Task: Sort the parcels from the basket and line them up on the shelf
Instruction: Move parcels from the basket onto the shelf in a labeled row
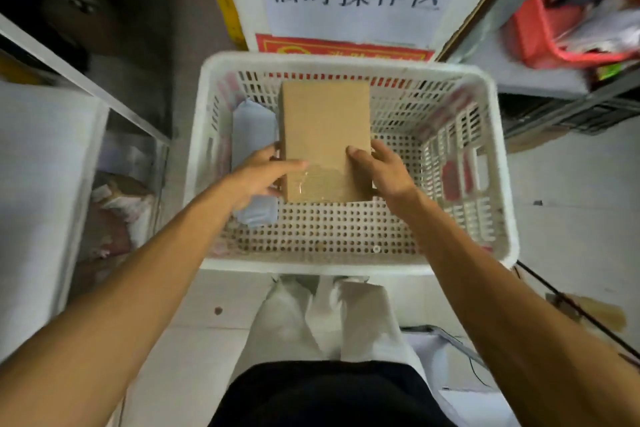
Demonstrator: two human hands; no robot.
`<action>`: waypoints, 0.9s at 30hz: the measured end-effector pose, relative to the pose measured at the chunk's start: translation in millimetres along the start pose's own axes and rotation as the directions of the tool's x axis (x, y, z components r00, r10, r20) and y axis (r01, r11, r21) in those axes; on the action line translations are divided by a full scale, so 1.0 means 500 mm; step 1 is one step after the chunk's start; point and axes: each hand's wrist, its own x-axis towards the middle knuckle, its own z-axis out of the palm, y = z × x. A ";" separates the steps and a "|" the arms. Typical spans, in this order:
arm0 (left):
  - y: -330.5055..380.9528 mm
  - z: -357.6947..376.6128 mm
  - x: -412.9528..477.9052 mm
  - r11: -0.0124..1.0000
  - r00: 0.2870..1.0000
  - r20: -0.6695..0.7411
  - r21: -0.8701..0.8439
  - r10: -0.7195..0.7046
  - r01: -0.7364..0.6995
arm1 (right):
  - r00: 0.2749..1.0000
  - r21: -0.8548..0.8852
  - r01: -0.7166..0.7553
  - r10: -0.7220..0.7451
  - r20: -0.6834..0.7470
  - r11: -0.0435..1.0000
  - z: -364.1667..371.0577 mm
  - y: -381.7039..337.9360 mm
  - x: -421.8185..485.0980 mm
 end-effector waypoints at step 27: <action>0.243 -0.205 -0.595 0.701 0.419 -0.840 -0.065 0.346 -0.710 | 0.493 0.135 0.774 -0.722 0.486 0.619 0.291 -0.578 -0.234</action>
